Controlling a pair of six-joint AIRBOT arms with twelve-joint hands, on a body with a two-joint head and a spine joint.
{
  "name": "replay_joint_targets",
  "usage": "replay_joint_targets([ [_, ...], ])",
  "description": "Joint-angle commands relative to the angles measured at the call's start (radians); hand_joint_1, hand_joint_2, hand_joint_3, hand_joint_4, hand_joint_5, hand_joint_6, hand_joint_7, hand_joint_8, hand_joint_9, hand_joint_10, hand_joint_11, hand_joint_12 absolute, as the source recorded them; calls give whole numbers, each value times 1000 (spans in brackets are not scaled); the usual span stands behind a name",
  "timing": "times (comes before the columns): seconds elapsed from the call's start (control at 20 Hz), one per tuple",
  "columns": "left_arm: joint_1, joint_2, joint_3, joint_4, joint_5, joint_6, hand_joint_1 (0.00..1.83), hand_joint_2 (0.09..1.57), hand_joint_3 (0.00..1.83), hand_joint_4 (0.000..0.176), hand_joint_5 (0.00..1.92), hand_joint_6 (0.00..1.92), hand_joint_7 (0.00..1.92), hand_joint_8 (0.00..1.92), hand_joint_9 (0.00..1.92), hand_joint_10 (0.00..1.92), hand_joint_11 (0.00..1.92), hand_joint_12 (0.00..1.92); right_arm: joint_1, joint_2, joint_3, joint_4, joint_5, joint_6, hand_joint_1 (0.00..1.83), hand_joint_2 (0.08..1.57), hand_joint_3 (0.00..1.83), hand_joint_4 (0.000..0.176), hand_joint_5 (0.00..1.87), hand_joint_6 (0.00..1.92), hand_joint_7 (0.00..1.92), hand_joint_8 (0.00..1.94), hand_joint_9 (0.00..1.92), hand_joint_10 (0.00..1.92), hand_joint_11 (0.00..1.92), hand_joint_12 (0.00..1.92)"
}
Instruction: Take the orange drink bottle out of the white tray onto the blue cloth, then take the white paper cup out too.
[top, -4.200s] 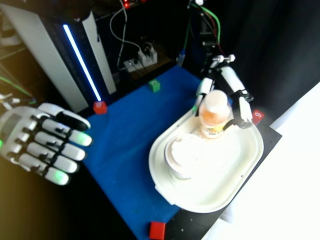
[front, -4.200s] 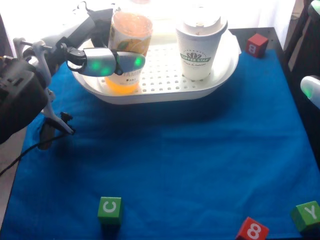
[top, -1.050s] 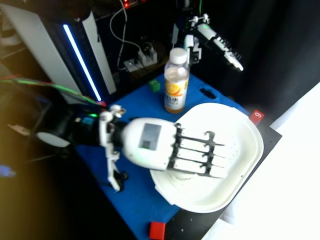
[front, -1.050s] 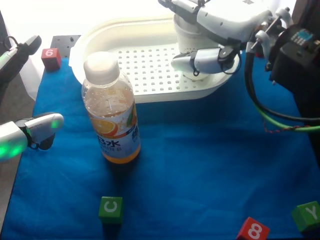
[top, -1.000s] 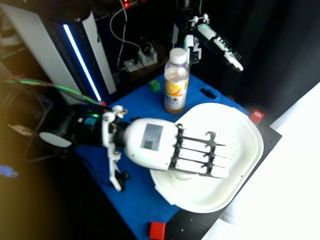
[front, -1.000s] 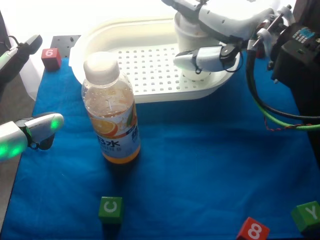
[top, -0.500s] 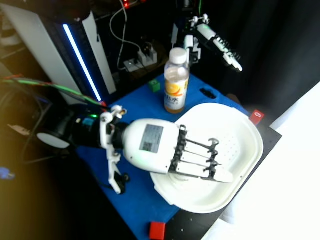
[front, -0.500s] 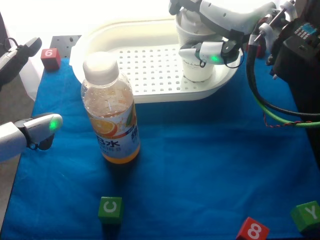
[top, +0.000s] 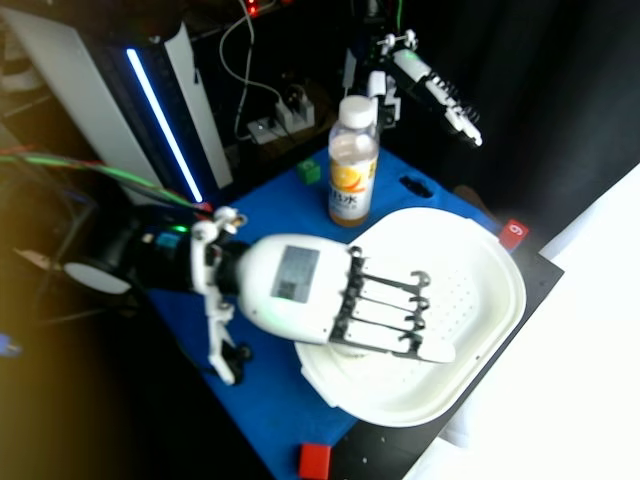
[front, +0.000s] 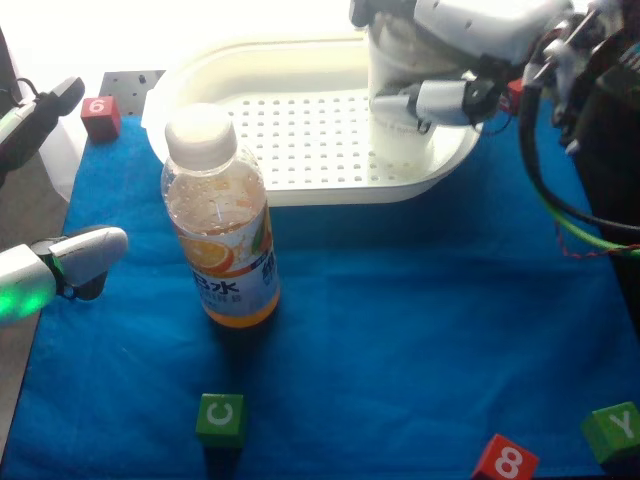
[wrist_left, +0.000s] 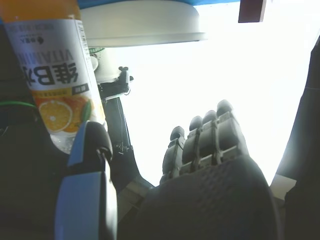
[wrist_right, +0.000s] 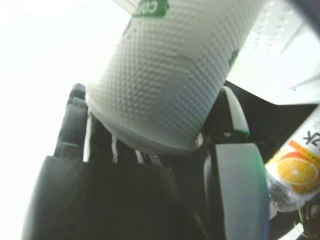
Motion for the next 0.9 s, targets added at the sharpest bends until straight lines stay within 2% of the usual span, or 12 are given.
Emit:
replay_joint_targets([
  [0.0, -3, -3, 1, 7, -129, -5, 683, 1083, 2, 93, 49, 3, 0, 0, 0, 0, 0, 162, 21, 16, -20, -19, 200, 22, 961, 1244, 1, 0, 55, 1329, 120, 765, 227, 1561, 360, 1889],
  [0.05, -3, -3, 0, 7, -130, -5, 684, 1083, 1, 94, 52, 2, 0, 0, 0, 0, 0, 208, 21, 32, -35, -40, 229, 51, 969, 1242, 0, 0, 45, 1431, 41, 1148, 220, 1844, 435, 1915],
  [0.1, -3, -3, -2, 5, -132, -5, 684, 1083, 1, 94, 52, 2, 0, 0, 0, 0, 0, 208, 21, 48, -48, -63, 270, 103, 969, 1242, 0, 0, 45, 1431, 41, 1148, 220, 1844, 435, 1915],
  [0.15, -2, -3, -3, 4, -134, -5, 680, 1088, 2, 109, 44, 0, 0, 0, 0, 0, 0, 219, 21, 56, -68, -95, 328, 171, 1010, 1227, 0, 0, 22, 1440, 8, 1391, 184, 1918, 443, 1921],
  [0.2, -1, -3, -3, 3, -134, -6, 660, 1090, 2, 110, 31, 0, 0, 0, 0, 0, 0, 226, 21, 92, -112, -112, 371, 171, 966, 1237, 2, 0, 15, 1411, 35, 1326, 154, 1779, 357, 1921],
  [0.25, 0, -2, -4, 1, -137, -6, 673, 1090, 2, 111, 30, 1, 0, 0, 0, 0, 0, 224, 20, 141, -161, -129, 409, 171, 959, 1239, 2, 0, 27, 1390, 69, 1332, 220, 1767, 418, 1921],
  [0.3, 3, -2, -6, -2, -140, -6, 676, 1080, 0, 128, 33, 1, 0, 0, 0, 0, 0, 195, 16, 178, -196, -143, 432, 171, 955, 1243, 3, 0, 5, 1388, 72, 1436, 271, 1841, 504, 1921],
  [0.35, 9, -2, -8, -6, -146, -6, 657, 1071, 0, 138, 37, 2, 0, 0, 0, 0, 0, 190, 6, 200, -222, -155, 445, 171, 960, 1235, 0, 0, 17, 1409, 14, 1409, 125, 1795, 288, 1921],
  [0.5, 37, -1, -13, -28, -172, -18, 699, 1102, 2, 101, 48, 1, 0, 0, 0, 0, 0, 168, -50, 287, -316, -211, 477, 171, 1020, 1213, 0, 0, 93, 1412, 90, 1471, 329, 1853, 541, 1921],
  [0.65, 39, -1, -14, -33, -175, -18, 702, 1103, 0, 122, 51, 1, 0, 0, 0, 0, 0, 110, -111, 347, -377, -249, 477, 183, 945, 1264, 13, 0, 63, 1460, 53, 1595, 270, 1920, 472, 1921],
  [0.75, 40, -1, -14, -35, -176, -18, 698, 1113, 2, 107, 46, 0, 0, 0, 0, 0, 0, 9, -151, 353, -368, -286, 477, 297, 993, 1250, 3, 0, 107, 1458, 79, 1472, 254, 1899, 386, 1921],
  [0.85, 40, -1, -14, -35, -175, -18, 700, 1113, 1, 110, 58, 6, 0, 0, 0, 0, 0, 0, -203, 346, -357, -292, 445, 316, 886, 1252, 4, 0, 81, 1380, 106, 1463, 241, 1872, 344, 1921],
])
